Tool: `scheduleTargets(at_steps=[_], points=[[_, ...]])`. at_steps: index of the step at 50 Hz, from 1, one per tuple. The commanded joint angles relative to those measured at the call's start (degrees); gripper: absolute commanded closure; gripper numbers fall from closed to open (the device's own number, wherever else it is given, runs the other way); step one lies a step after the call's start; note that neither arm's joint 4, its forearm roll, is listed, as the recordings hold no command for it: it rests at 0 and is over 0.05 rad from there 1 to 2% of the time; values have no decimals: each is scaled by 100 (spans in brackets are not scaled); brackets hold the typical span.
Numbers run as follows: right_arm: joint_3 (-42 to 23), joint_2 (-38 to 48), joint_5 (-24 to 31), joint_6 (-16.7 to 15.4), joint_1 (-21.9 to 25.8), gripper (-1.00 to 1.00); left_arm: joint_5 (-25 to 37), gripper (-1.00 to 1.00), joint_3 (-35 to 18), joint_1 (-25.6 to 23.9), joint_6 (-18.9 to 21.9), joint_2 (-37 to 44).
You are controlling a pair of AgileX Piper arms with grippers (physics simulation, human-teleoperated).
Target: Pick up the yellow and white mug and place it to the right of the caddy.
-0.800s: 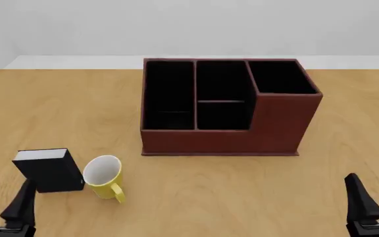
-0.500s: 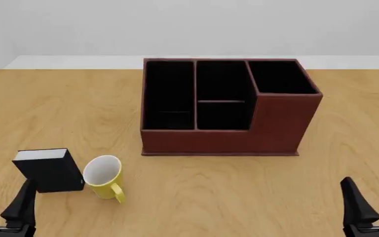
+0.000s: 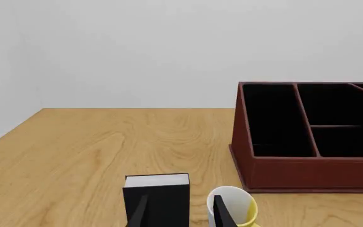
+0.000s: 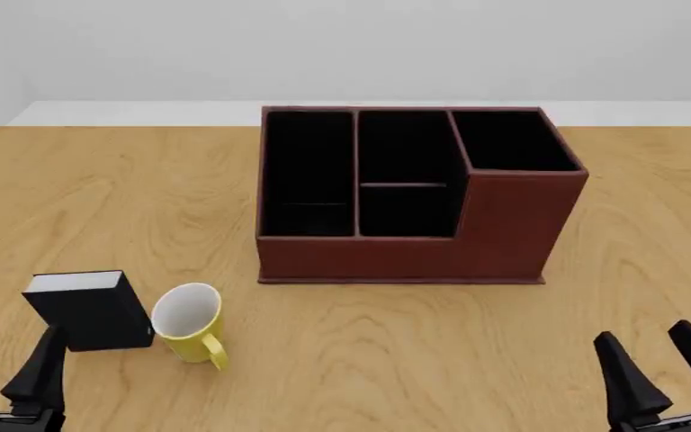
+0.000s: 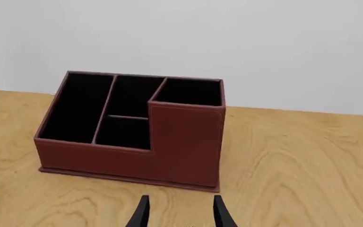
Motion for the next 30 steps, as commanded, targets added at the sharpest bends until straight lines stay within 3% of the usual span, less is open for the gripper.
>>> scheduleTargets(at_steps=[1,10,13,17,26,30], points=[[-1,503,-324,-74,543,-100,0,-100,0,0,0,1],[-4,1282,-985,-104,1175,-100,0,-100,0,0,0,1],[-41,1878,-1555,-216,1492,-100,0,-100,0,0,0,1],[-76,2399,-1972,-35,1646,-100,0,-100,0,0,0,1],[-35,3325,-2834,-56,1982,-100,0,-100,0,0,0,1],[-180,3426,-2822,-60,2080,-100,0,-100,0,0,0,1]])
